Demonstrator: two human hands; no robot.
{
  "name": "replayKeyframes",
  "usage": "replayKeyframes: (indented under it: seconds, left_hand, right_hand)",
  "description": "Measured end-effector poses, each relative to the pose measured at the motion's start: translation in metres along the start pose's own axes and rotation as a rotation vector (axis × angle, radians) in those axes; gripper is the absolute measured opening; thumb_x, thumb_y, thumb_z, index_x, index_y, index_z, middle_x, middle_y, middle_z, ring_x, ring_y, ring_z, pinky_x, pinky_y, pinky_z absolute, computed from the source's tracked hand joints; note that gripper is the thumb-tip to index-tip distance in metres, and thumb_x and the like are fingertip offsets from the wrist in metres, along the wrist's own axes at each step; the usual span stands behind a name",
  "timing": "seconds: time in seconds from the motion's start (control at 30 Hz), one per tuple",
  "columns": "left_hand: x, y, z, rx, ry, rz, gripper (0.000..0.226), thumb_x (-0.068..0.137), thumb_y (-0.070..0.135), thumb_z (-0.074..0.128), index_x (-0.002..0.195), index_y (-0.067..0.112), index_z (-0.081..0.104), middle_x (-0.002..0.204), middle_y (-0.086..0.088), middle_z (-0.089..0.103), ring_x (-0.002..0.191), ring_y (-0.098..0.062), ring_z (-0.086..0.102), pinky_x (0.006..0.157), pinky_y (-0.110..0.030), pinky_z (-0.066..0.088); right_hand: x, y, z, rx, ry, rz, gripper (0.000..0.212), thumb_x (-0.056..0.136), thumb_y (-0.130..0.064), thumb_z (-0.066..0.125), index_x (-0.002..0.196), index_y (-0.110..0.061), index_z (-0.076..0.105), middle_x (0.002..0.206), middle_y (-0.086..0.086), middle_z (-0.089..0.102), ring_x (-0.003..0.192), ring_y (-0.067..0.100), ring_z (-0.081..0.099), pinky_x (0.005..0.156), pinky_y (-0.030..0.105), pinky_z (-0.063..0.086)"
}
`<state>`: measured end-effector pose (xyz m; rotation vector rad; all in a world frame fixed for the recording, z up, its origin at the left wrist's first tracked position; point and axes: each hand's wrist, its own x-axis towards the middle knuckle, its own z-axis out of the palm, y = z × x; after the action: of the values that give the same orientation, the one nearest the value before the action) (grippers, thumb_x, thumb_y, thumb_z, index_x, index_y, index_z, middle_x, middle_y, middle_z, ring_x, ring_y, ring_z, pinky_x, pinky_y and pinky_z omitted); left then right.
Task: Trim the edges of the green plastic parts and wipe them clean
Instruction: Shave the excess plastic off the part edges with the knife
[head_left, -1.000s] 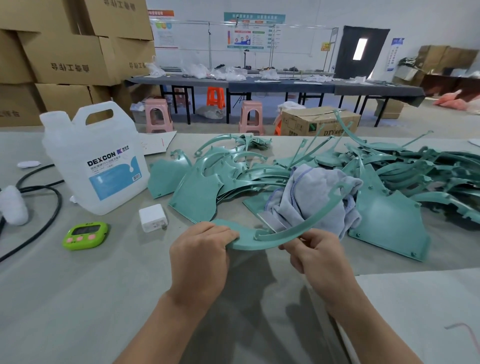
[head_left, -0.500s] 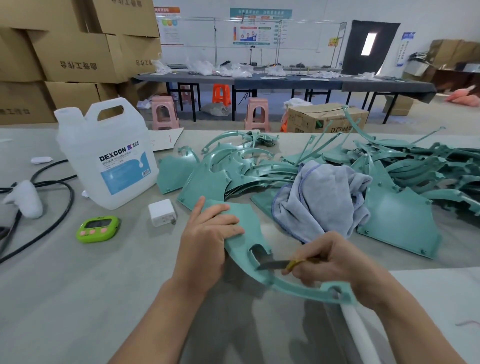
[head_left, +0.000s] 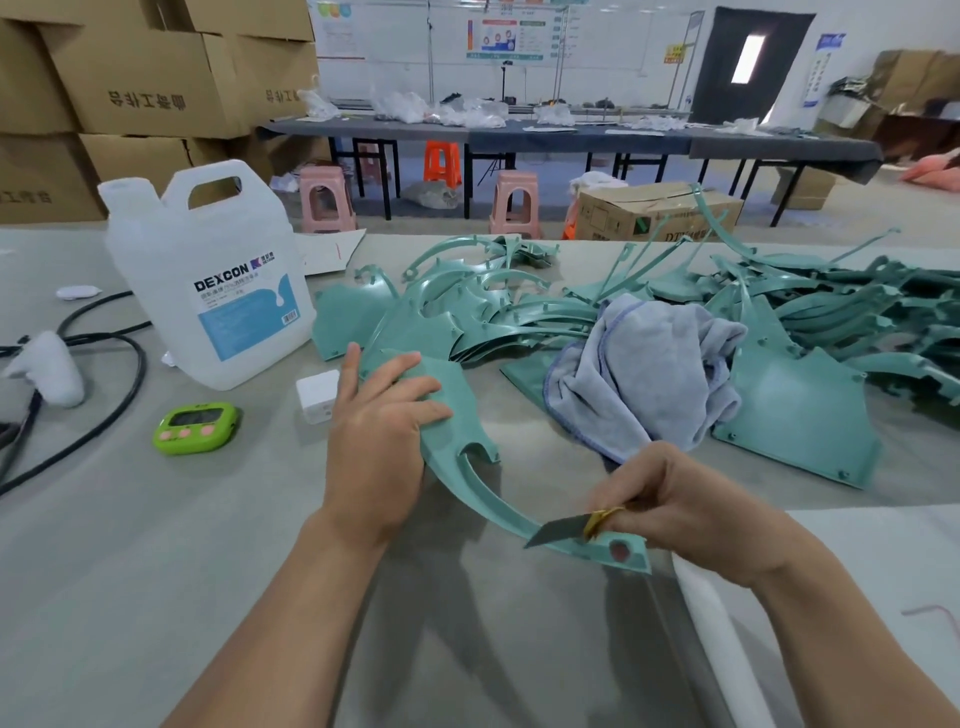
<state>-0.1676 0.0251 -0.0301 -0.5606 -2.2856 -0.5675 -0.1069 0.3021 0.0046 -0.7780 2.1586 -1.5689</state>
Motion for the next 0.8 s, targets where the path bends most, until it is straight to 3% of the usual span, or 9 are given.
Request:
replayKeyframes:
  seconds: [0.13,0.2,0.3,0.43,0.5,0.53,0.63,0.73,0.8]
  left_hand:
    - [0.002,0.001,-0.001,-0.010,-0.010,0.003,0.036,0.086,0.030,0.048,0.081,0.017,0.081,0.102,-0.004,0.077,0.116,-0.032,0.064,0.120,-0.058,0.018]
    - [0.000,0.001,0.001,-0.019,-0.003,0.005,0.032,0.086,0.027,0.051,0.081,0.017,0.081,0.101,-0.004,0.077,0.116,-0.033,0.065,0.121,-0.056,0.017]
    - [-0.001,0.001,0.004,-0.041,0.023,0.007,0.019,0.083,0.024,0.064,0.079,0.018,0.082,0.098,-0.003,0.077,0.114,-0.032,0.067,0.119,-0.061,0.020]
    - [-0.003,-0.002,0.007,-0.090,0.082,0.032,0.003,0.080,0.016,0.078,0.078,0.016,0.080,0.097,-0.003,0.078,0.116,-0.029,0.067,0.117,-0.062,0.025]
    - [-0.004,-0.004,0.007,-0.083,0.106,0.028,0.009,0.081,0.014,0.072,0.078,0.016,0.080,0.098,-0.003,0.078,0.117,-0.029,0.067,0.117,-0.061,0.026]
    - [-0.004,-0.004,0.006,-0.081,0.112,0.018,0.010,0.080,0.011,0.071,0.078,0.016,0.080,0.098,-0.004,0.078,0.117,-0.030,0.067,0.116,-0.062,0.026]
    - [-0.005,-0.003,0.006,-0.081,0.104,-0.008,0.015,0.077,0.000,0.081,0.078,0.015,0.080,0.098,-0.005,0.078,0.119,-0.030,0.066,0.116,-0.064,0.025]
    - [-0.005,-0.004,0.006,-0.072,0.075,-0.025,0.018,0.070,0.004,0.089,0.079,0.016,0.080,0.100,-0.004,0.077,0.120,-0.029,0.064,0.117,-0.064,0.022]
    - [-0.005,-0.004,0.005,-0.062,0.062,-0.046,0.017,0.068,0.012,0.092,0.079,0.018,0.081,0.099,-0.002,0.078,0.120,-0.027,0.065,0.119,-0.061,0.020]
  right_hand:
    - [-0.005,0.002,-0.006,0.141,-0.017,-0.005,0.026,0.090,-0.005,0.068,0.075,-0.021,0.082,0.068,-0.005,0.070,0.059,0.003,0.056,0.060,0.016,0.046]
    - [-0.006,0.005,-0.007,0.219,0.017,-0.006,0.014,0.085,-0.010,0.071,0.075,-0.011,0.081,0.065,0.002,0.067,0.056,0.007,0.053,0.057,0.017,0.045]
    - [-0.006,0.010,-0.010,0.354,0.027,-0.025,0.018,0.080,-0.008,0.068,0.066,-0.014,0.078,0.056,-0.004,0.059,0.049,0.006,0.047,0.051,0.015,0.039]
    - [-0.008,0.017,-0.014,0.586,0.082,-0.037,0.021,0.074,-0.025,0.084,0.067,-0.008,0.072,0.049,0.001,0.054,0.051,0.021,0.033,0.061,0.034,0.019]
    - [-0.008,0.019,-0.016,0.687,0.102,-0.064,0.030,0.072,-0.028,0.087,0.072,-0.004,0.070,0.045,0.002,0.051,0.050,0.022,0.022,0.063,0.033,0.030]
    - [-0.008,0.019,-0.017,0.708,0.113,-0.066,0.033,0.071,-0.029,0.088,0.073,-0.002,0.069,0.044,0.001,0.048,0.050,0.022,0.020,0.063,0.031,0.034]
    - [-0.007,0.018,-0.016,0.646,0.137,-0.011,0.033,0.068,-0.030,0.089,0.072,-0.003,0.071,0.046,0.003,0.047,0.047,0.019,0.024,0.064,0.039,0.012]
    - [-0.007,0.017,-0.013,0.617,0.051,0.014,0.020,0.075,-0.019,0.082,0.067,-0.006,0.069,0.051,0.003,0.050,0.043,0.012,0.037,0.049,0.024,0.028]
    - [-0.006,0.016,-0.014,0.573,-0.027,0.024,0.014,0.082,-0.012,0.070,0.068,-0.010,0.070,0.050,0.000,0.053,0.050,0.019,0.034,0.050,0.025,0.029]
